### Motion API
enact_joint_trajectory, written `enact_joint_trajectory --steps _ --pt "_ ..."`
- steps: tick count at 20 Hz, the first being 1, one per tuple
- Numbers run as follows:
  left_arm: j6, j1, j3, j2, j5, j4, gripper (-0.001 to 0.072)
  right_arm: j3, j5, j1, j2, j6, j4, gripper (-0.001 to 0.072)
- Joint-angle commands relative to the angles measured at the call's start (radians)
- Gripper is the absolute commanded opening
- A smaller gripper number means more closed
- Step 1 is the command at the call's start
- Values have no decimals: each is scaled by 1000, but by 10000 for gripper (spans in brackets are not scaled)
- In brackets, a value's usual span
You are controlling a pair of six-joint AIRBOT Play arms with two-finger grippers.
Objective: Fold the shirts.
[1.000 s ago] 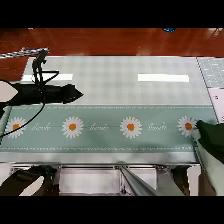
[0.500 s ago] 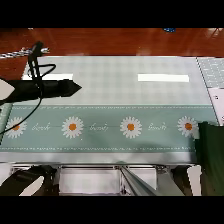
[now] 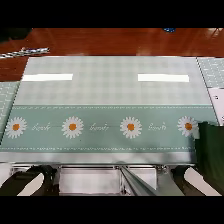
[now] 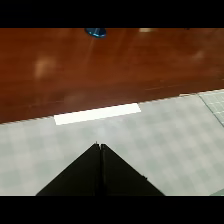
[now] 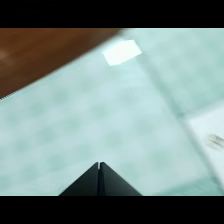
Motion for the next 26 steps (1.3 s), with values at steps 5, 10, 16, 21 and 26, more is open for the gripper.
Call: enact_joint_trajectory --steps 5,10,16,21,26 --pt "-161 -179 -135 -196 -204 334 17 -76 82 771 -316 179 -469 24" --pt "-258 -181 -122 -349 -293 474 18 -176 137 752 -361 293 -477 24" --pt "-257 -181 -122 -351 -311 474 18 -176 142 740 -361 305 -477 24" --pt "-257 -181 -122 -351 -305 474 18 -176 142 740 -361 306 -477 24" --pt "-257 -181 -122 -351 -305 474 18 -176 142 740 -361 305 -477 24"
